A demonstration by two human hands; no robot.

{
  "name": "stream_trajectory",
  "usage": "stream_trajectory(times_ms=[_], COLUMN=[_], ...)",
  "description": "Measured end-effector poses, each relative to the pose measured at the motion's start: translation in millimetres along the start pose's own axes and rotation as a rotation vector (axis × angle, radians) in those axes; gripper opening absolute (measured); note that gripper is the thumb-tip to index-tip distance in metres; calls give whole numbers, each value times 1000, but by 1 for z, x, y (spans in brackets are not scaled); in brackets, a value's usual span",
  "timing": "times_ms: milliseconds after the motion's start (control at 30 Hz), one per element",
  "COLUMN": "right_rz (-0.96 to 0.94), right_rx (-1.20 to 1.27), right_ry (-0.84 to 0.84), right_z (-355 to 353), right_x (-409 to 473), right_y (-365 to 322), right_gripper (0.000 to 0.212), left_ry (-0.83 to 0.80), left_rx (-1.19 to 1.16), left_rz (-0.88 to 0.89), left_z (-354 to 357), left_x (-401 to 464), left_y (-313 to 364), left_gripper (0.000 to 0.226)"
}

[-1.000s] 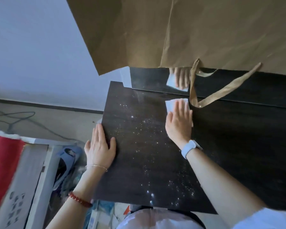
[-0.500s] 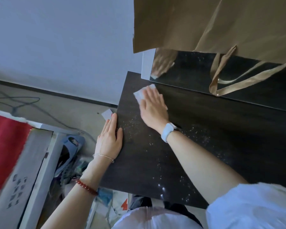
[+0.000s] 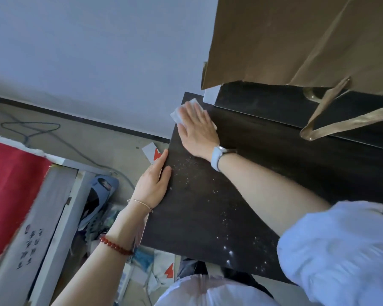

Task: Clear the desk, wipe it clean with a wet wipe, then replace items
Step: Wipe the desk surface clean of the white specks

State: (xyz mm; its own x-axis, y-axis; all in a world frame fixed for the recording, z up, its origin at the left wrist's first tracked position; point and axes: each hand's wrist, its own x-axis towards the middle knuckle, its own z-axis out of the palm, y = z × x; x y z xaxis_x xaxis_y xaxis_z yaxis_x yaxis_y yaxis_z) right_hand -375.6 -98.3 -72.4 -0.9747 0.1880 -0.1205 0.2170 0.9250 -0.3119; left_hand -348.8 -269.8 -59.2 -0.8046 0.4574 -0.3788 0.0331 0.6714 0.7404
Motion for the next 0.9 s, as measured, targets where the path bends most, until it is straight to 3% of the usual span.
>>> stream_trajectory(times_ms=[133,200,333,400,500,567,633,733,833,900], right_rz=[-70,-246,-680,-636,-188,-69,-289,-680,-793,-677], right_rx=[-2,-21,-104,-152,-143,-106,-73,-79,-156,-153], right_ry=[-111,-87,-285,-263,-163,-105,-71,-191,-283,-288], right_z=[-1,12,20,8,1,4,16,30,30,21], right_x=[-12,-64,-139,-119,-65,-62,-96,-169,-176,-156], right_y=[5,-13,-21,-7,21,8,-24,-55,-43,-24], right_gripper=[50,52,54,55,53,52,50,45,50,50], left_ry=[48,109,122,69,45,54,55,47,34,19], left_rx=[-140,-315,-427,-433,-459,-513,-570,-638,-614,-540], left_rz=[2,-57,-146,-156,-176,-190,-210,-258,-247,-207], left_z=[-11,-18,-24,-21,-12,-7,-5,-8,-9,-6], left_x=[-5,-8,-18,-26,-36,-42,-47,-51,-53,-56], left_y=[-11,-19,-29,-29,-27,-26,-24,-24,-23,-21], left_gripper=[35,34,38,41,41,37,36,45,36,28])
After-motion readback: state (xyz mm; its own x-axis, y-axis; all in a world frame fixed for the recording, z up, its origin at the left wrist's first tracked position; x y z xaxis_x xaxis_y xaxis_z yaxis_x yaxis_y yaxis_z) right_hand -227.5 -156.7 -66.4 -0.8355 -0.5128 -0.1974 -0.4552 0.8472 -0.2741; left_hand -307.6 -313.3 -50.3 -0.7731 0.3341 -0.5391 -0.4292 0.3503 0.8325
